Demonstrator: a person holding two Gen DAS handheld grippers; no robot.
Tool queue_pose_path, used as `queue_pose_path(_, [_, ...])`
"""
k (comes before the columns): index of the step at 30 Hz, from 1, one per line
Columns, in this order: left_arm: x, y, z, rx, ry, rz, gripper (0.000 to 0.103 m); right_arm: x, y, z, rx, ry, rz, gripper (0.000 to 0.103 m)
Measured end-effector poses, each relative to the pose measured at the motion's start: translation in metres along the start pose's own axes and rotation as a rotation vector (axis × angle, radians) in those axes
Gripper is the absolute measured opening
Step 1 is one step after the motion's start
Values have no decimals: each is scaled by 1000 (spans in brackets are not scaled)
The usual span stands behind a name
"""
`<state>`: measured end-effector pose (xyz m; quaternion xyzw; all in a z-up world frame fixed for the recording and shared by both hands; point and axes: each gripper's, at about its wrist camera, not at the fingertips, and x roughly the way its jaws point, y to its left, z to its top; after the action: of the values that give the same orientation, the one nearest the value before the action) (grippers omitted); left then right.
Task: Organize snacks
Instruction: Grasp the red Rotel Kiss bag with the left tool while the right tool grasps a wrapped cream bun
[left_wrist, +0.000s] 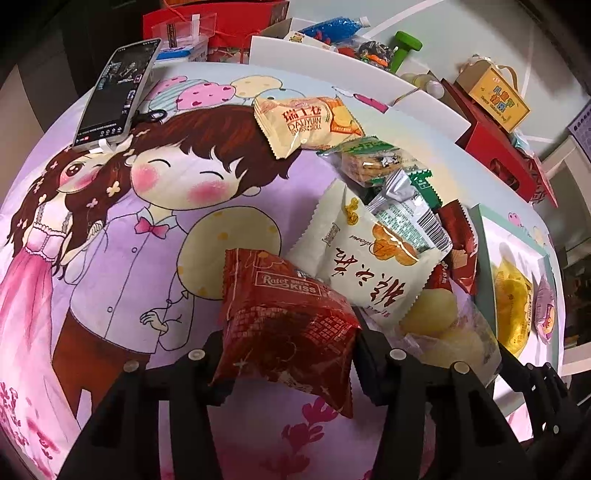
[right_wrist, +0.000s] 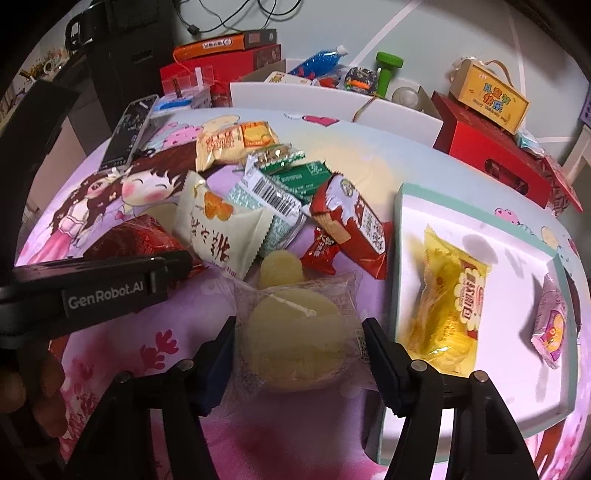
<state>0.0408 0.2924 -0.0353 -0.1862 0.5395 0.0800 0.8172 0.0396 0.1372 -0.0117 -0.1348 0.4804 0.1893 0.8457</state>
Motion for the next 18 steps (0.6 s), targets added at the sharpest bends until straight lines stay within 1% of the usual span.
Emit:
queue_pose_path(8, [-28, -1, 0, 10, -72, -10, 54, -13, -5, 3, 20, -36, 9, 69])
queue_pose_path(18, [-45, -10, 0, 32, -119, -10, 54, -22, -19, 5, 61, -55, 12, 69])
